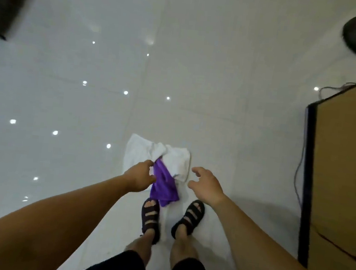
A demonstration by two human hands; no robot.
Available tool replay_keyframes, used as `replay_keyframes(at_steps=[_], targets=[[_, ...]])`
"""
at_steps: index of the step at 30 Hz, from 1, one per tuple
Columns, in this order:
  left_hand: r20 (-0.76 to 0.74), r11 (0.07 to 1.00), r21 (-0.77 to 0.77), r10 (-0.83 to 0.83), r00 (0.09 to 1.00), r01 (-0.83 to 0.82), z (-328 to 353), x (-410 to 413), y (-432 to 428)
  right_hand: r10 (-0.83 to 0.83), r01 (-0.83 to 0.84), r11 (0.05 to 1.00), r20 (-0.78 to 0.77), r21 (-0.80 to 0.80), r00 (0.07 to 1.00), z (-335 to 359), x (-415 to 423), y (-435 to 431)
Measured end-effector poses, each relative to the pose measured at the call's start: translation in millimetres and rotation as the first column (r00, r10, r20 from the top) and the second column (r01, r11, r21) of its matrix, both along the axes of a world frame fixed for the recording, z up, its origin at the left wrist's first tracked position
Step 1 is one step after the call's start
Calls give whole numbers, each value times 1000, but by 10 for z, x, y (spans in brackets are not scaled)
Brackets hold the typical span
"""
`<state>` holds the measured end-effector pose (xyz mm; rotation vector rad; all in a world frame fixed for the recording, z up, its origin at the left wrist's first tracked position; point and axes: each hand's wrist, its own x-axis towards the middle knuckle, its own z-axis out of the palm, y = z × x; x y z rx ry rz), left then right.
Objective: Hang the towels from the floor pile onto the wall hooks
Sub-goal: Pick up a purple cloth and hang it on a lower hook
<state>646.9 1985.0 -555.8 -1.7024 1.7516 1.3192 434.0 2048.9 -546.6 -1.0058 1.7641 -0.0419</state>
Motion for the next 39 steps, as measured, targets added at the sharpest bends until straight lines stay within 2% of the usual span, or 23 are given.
replay_keyframes(at_steps=[6, 10, 15, 19, 22, 25, 28, 33, 37, 39], targets=[[79, 980, 116, 152, 985, -161, -1521, 388, 340, 59, -68, 982, 54, 174, 997, -1735, 436, 14], [138, 954, 210, 187, 973, -213, -2772, 593, 499, 120, -125, 967, 35, 221, 992, -3026, 700, 124], [140, 950, 222, 194, 971, -222, -4151, 684, 574, 198, -179, 937, -34, 301, 980, -4481, 919, 375], [86, 956, 201, 201, 976, -214, -4838, 666, 585, 248, -198, 927, -125, 318, 961, -5288, 989, 610], [74, 955, 200, 209, 975, -220, -5018, 672, 619, 269, -212, 939, -197, 270, 943, -5534, 992, 710], [82, 959, 184, 202, 976, -214, -4836, 662, 675, 215, -172, 961, -190, 216, 958, -5332, 969, 726], [73, 969, 176, 163, 984, -173, -4319, 567, 649, 22, -5, 990, -119, 143, 993, -4732, 876, 599], [-68, 994, 98, 55, 996, -48, -2913, 92, 315, -277, 280, 960, 96, -11, 956, -3279, 628, 100], [-198, 1000, 10, -20, 980, 23, -1666, -462, -36, -349, 392, 897, 216, -203, 912, -1905, 290, -338], [-235, 997, -50, -62, 970, 52, -1041, -694, -193, -373, 434, 872, 267, -227, 889, -1232, 21, -453]])
